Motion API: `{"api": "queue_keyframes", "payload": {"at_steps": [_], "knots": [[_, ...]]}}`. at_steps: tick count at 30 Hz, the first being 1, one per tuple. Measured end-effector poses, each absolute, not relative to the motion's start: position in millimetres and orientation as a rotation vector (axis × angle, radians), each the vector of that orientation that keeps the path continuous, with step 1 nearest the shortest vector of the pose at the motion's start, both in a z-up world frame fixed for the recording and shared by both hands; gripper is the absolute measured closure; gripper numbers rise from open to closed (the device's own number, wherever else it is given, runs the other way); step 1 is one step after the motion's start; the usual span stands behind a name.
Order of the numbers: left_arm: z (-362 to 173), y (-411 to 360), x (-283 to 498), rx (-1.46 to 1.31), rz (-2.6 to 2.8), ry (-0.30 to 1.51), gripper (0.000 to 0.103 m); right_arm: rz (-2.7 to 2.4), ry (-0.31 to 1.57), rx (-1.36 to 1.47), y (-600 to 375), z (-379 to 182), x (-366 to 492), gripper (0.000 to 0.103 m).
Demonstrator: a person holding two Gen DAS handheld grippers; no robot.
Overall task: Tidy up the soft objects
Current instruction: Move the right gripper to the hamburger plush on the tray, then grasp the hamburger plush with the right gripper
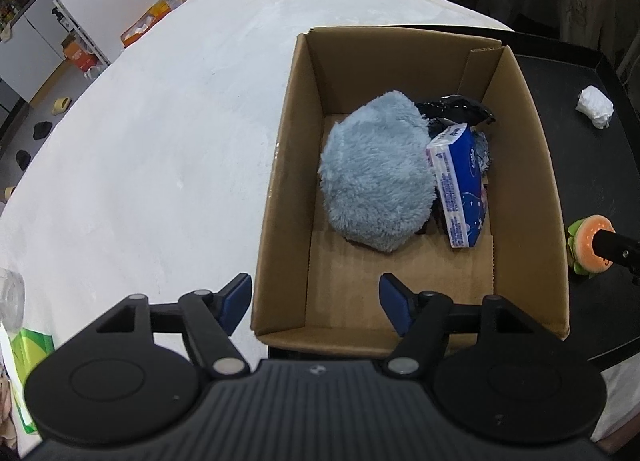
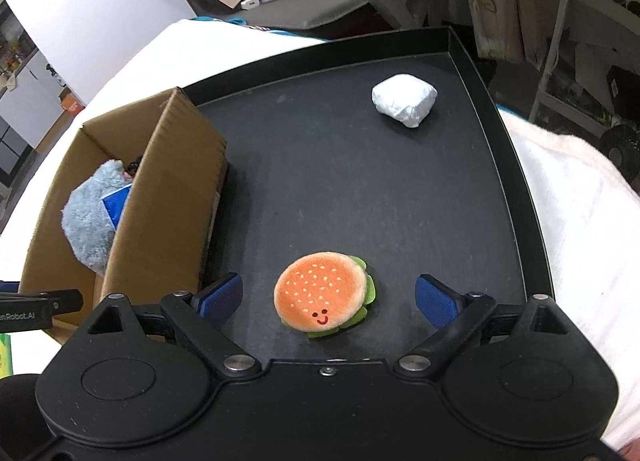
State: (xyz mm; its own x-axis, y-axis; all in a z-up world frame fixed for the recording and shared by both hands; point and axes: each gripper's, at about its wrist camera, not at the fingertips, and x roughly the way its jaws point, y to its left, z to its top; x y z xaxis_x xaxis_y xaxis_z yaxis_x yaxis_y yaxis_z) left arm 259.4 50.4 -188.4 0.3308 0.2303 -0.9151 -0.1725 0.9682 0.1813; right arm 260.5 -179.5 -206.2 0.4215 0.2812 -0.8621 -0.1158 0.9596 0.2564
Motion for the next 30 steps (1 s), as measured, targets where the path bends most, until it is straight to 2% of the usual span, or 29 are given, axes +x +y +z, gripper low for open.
{"api": "queue_keyframes", "payload": {"at_steps": [17, 25, 27, 30], "knots": [[-194.2, 34.5, 273.3, 0.123, 0.294, 1.247, 0.032, 0.253, 1.121, 0.062, -166.9, -221.9, 264.1, 0.010], [-193.3, 29.7, 274.7, 0.147, 0.305, 1.260, 0.031, 0.227, 1.150, 0.009, -169.2, -230.6, 263.8, 0.036], [-193.0, 29.1, 274.5, 0.150, 0.303, 1.261, 0.031, 0.211, 1.136, -0.001, -172.3, -229.7, 263.7, 0.048], [-193.0, 28.7, 274.5, 0.153, 0.300, 1.259, 0.031, 0.211, 1.118, 0.008, -176.4, -227.4, 263.3, 0.054]]}}
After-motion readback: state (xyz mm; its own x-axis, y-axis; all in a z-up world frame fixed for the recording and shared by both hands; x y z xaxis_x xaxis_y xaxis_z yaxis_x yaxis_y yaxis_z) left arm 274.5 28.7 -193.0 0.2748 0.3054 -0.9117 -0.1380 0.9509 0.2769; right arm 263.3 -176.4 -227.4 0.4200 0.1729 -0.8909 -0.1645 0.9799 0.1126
